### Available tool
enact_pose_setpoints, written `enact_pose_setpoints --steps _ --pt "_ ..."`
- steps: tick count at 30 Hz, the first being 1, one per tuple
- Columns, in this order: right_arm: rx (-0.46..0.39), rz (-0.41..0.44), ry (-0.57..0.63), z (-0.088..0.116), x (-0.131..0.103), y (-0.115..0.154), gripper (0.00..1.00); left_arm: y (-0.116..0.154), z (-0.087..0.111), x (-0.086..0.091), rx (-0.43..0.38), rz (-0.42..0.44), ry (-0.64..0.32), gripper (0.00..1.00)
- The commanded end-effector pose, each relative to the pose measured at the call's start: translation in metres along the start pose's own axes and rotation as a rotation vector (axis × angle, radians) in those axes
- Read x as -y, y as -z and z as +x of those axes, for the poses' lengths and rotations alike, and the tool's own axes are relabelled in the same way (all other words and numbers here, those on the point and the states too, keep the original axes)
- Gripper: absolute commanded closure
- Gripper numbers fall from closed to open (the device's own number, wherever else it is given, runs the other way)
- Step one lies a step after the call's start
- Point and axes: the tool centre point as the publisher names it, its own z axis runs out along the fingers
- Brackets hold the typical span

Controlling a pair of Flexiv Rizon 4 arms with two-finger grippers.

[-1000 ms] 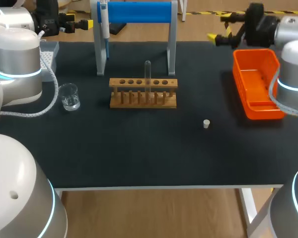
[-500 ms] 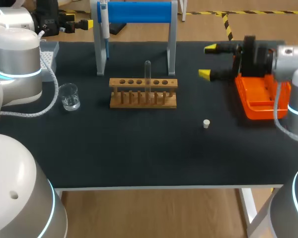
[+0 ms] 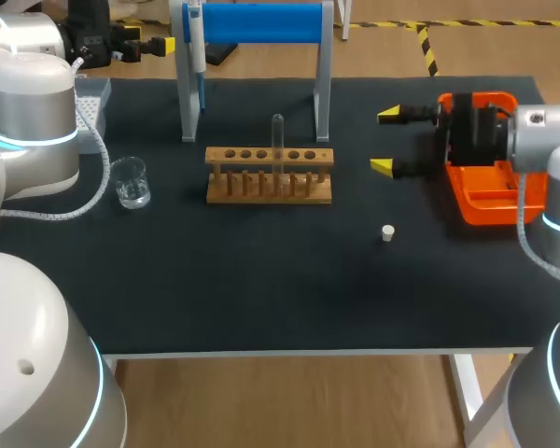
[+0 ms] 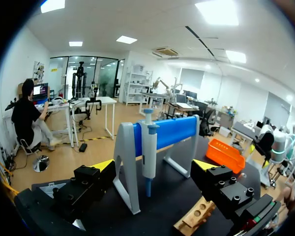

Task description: Invert the test tube, pick up the pipette, mount the tip to pipette, aspirate from beaker and dispense into the tube, eject the tip, return the pipette, and cap with the stopper.

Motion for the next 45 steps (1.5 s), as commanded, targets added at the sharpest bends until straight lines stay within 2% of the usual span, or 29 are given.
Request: enact_pose_setpoints --steps 1,6,11,16,23,45 --pt "0.000 0.001 0.001 0.001 0.000 0.001 0.00 0.004 0.013 -0.004 -0.004 0.004 -0.018 0.00" --pt "0.000 0.001 0.001 0.001 0.000 0.001 0.00 0.025 0.070 -0.027 -0.029 -0.024 -0.066 0.00" --pt "0.000 0.001 0.001 0.001 0.000 0.001 0.00 0.046 0.126 -0.051 -0.050 -0.016 -0.109 0.00" --pt "0.000 0.001 0.001 0.001 0.000 0.001 0.00 0.057 0.162 -0.072 -0.103 -0.002 -0.185 0.00" --pt "0.000 0.001 0.001 0.001 0.000 0.001 0.00 0.066 0.176 -0.092 -0.120 0.002 -0.212 0.00" --pt "0.000 0.001 0.001 0.001 0.000 0.001 0.00 0.069 0.175 -0.093 -0.123 0.004 -0.218 0.00"
